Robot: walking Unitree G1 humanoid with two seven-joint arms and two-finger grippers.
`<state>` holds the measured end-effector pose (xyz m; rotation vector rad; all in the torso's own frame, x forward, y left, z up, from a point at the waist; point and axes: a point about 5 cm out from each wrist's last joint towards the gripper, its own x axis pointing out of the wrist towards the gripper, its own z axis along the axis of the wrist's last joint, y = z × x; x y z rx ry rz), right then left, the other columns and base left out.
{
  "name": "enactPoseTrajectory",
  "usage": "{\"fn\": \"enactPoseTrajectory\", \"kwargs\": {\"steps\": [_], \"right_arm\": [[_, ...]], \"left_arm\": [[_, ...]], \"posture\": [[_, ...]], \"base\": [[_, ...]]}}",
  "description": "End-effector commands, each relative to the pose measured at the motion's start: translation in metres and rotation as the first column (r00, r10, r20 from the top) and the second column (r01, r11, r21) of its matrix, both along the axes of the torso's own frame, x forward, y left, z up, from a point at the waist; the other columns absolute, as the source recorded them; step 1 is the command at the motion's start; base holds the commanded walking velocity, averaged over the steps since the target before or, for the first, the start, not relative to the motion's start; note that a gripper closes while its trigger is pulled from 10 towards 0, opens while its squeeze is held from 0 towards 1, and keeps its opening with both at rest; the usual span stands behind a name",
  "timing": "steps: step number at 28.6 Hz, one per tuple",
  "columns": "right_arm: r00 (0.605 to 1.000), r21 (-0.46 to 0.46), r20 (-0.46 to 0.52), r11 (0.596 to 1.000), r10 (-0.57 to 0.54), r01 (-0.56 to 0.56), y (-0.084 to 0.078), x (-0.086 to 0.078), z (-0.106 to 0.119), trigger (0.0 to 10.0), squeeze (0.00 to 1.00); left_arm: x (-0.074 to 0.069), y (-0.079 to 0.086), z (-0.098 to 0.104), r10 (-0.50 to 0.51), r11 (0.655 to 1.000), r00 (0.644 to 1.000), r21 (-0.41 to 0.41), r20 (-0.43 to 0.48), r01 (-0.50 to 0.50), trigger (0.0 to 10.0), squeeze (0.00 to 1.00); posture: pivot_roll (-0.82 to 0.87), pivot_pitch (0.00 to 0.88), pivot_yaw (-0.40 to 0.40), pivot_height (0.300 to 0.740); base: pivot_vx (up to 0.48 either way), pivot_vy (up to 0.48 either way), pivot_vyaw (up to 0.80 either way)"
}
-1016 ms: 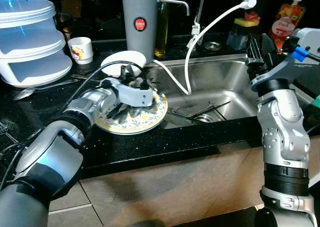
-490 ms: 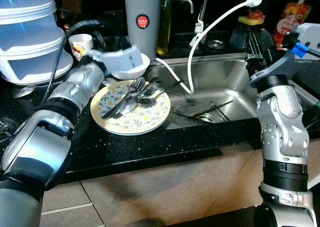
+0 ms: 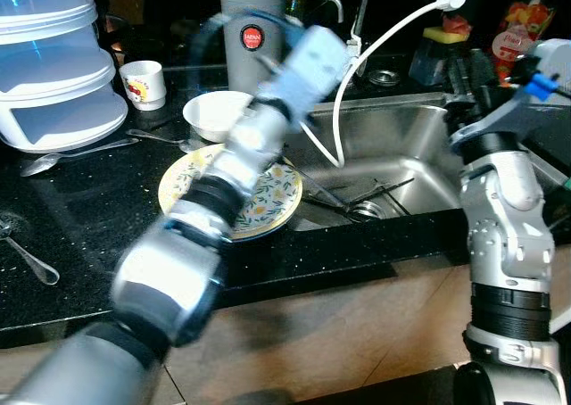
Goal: Kitchen organization
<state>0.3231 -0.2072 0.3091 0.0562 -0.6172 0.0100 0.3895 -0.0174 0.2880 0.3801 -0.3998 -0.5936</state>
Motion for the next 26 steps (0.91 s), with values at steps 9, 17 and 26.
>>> {"fn": "enactPoseTrajectory", "kwargs": {"steps": [9,17,26], "right_arm": [[1.0,0.005,0.004,1.0,-0.009,0.009,0.0,-0.002,-0.002,10.0,0.0],[1.0,0.014,0.002,1.0,-0.005,0.005,0.001,0.0,-0.003,10.0,0.0],[1.0,0.025,-0.002,1.0,0.014,-0.014,0.005,0.002,-0.005,10.0,0.0]], "left_arm": [[-0.015,-0.027,-0.031,-0.158,0.987,0.975,0.004,-0.158,0.16,10.0,1.0],[-0.005,0.013,-0.008,-0.162,0.984,0.98,-0.087,-0.115,0.153,10.0,0.0],[0.006,0.086,0.002,0.031,0.979,0.99,-0.195,-0.138,-0.058,10.0,0.0]], "posture": [[-0.07,0.0,0.022,0.74],[-0.06,0.0,0.015,0.74],[-0.03,0.0,-0.001,0.74]], "base": [[0.0,0.0,0.0],[0.0,0.0,0.0],[0.0,0.0,0.0]]}}
